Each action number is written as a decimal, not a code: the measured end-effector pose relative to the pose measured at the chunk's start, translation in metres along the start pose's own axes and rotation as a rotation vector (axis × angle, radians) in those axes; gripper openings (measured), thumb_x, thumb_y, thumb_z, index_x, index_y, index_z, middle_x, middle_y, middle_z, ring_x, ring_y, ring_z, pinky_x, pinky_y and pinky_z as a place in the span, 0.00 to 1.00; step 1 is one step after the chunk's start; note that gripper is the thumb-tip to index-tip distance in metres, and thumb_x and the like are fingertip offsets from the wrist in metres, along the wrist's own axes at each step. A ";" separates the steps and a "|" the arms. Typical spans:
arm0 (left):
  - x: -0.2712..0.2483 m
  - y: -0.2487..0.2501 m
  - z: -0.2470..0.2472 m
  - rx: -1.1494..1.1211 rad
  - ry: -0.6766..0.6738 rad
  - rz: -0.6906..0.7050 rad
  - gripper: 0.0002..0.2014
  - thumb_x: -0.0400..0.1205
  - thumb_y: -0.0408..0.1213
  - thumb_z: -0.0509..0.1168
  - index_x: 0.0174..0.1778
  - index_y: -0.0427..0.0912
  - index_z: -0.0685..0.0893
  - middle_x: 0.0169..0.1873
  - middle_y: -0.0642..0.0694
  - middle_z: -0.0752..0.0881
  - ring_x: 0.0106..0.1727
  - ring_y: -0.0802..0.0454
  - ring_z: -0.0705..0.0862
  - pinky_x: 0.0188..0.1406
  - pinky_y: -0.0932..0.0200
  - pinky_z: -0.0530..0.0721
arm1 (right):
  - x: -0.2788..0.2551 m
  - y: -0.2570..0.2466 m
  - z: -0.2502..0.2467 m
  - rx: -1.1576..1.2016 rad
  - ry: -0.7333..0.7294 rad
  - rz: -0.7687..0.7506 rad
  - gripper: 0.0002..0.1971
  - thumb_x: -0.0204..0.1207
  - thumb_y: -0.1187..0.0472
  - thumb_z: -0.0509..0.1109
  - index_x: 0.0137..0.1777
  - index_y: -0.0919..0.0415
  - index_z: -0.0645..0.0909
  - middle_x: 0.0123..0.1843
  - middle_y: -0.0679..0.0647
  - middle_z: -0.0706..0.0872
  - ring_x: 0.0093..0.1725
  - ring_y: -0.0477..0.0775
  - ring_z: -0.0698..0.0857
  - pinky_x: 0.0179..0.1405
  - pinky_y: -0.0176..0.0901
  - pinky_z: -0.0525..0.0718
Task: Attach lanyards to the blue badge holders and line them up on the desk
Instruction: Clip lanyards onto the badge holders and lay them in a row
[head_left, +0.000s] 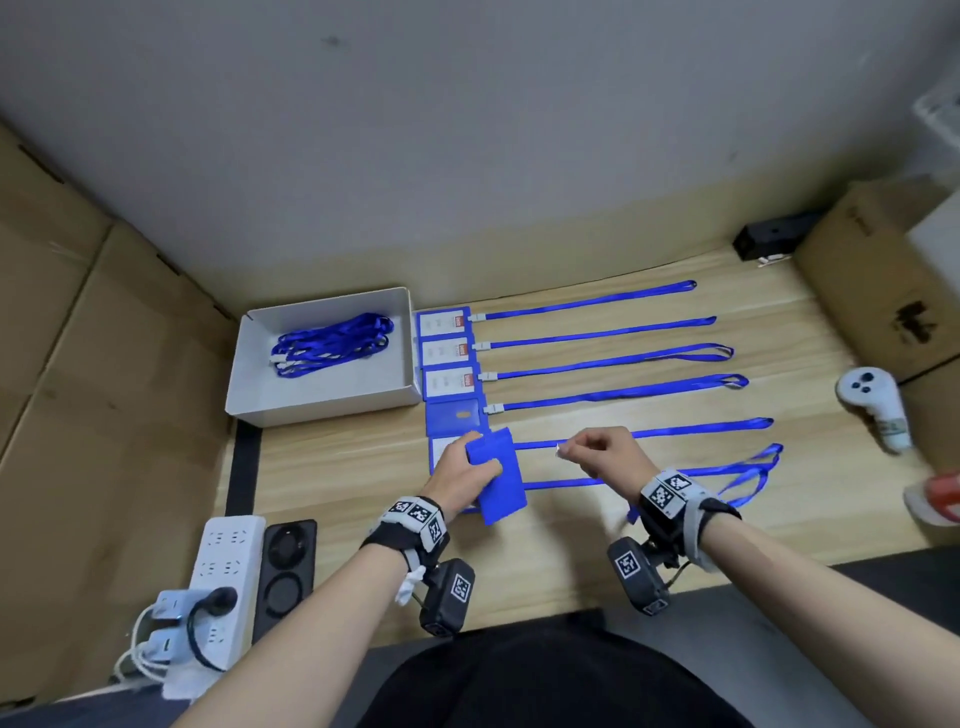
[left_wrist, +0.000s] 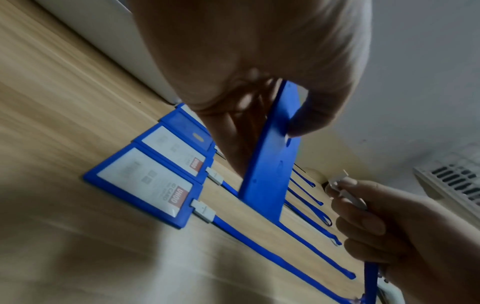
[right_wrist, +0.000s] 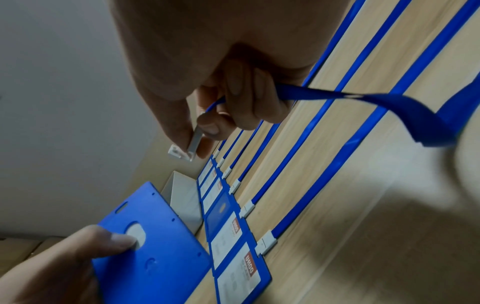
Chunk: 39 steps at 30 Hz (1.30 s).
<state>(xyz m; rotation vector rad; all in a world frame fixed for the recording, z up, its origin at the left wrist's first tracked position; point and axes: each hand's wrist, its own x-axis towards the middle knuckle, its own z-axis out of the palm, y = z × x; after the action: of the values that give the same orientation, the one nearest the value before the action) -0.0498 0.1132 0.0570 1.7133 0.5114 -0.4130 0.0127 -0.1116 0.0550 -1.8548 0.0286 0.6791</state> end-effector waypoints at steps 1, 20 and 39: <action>-0.003 0.005 0.004 -0.046 -0.025 -0.023 0.08 0.67 0.37 0.63 0.38 0.43 0.72 0.32 0.47 0.81 0.35 0.47 0.82 0.33 0.55 0.83 | -0.002 0.002 -0.003 0.006 0.003 -0.004 0.11 0.75 0.59 0.77 0.37 0.67 0.87 0.23 0.48 0.74 0.26 0.47 0.71 0.30 0.36 0.74; 0.018 0.022 0.040 0.116 -0.224 -0.090 0.21 0.79 0.64 0.66 0.54 0.50 0.81 0.44 0.51 0.82 0.39 0.57 0.78 0.44 0.59 0.76 | -0.022 0.022 -0.043 0.019 0.115 -0.023 0.13 0.75 0.54 0.77 0.41 0.67 0.88 0.23 0.43 0.76 0.26 0.44 0.73 0.33 0.36 0.75; 0.012 0.038 0.048 0.387 -0.376 0.232 0.08 0.82 0.44 0.71 0.36 0.53 0.86 0.34 0.55 0.87 0.36 0.61 0.84 0.38 0.63 0.80 | -0.023 0.021 -0.036 -0.017 -0.153 -0.033 0.04 0.69 0.61 0.79 0.38 0.62 0.92 0.38 0.57 0.92 0.39 0.49 0.84 0.45 0.47 0.81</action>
<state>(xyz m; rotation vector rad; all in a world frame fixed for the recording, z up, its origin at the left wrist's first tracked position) -0.0186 0.0610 0.0721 1.9763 -0.0473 -0.6790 0.0019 -0.1581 0.0558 -1.8108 -0.1071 0.7983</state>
